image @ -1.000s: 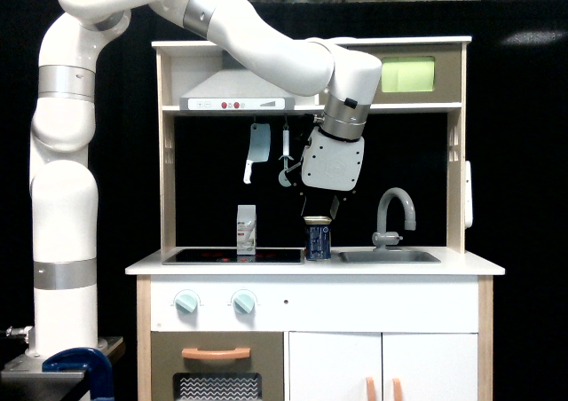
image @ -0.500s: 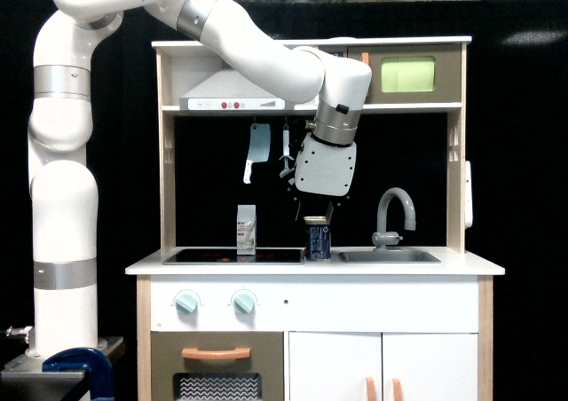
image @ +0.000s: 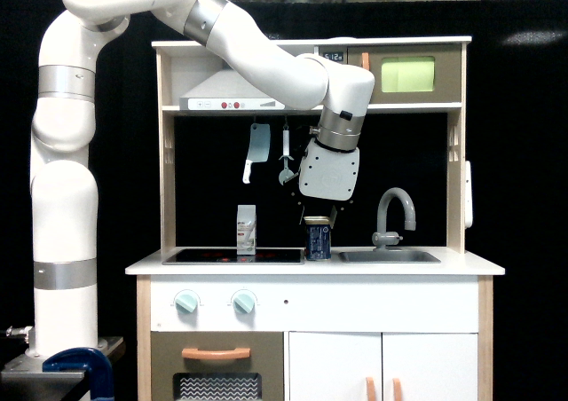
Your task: Put the canned spam into the sink
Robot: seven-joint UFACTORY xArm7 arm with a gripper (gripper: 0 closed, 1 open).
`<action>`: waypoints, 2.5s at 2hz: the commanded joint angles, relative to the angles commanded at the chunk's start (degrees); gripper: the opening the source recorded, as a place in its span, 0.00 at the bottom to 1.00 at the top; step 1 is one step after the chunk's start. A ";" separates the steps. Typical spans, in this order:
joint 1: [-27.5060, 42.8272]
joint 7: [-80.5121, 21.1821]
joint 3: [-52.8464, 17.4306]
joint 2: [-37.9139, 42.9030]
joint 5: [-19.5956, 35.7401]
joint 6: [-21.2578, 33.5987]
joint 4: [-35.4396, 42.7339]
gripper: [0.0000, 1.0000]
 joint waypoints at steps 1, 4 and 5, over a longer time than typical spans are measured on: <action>-0.56 1.10 2.74 3.21 1.46 -1.35 2.39 1.00; -5.31 3.85 9.04 5.29 1.04 0.17 7.16 0.00; -11.10 0.99 10.02 14.40 1.05 4.64 18.91 0.00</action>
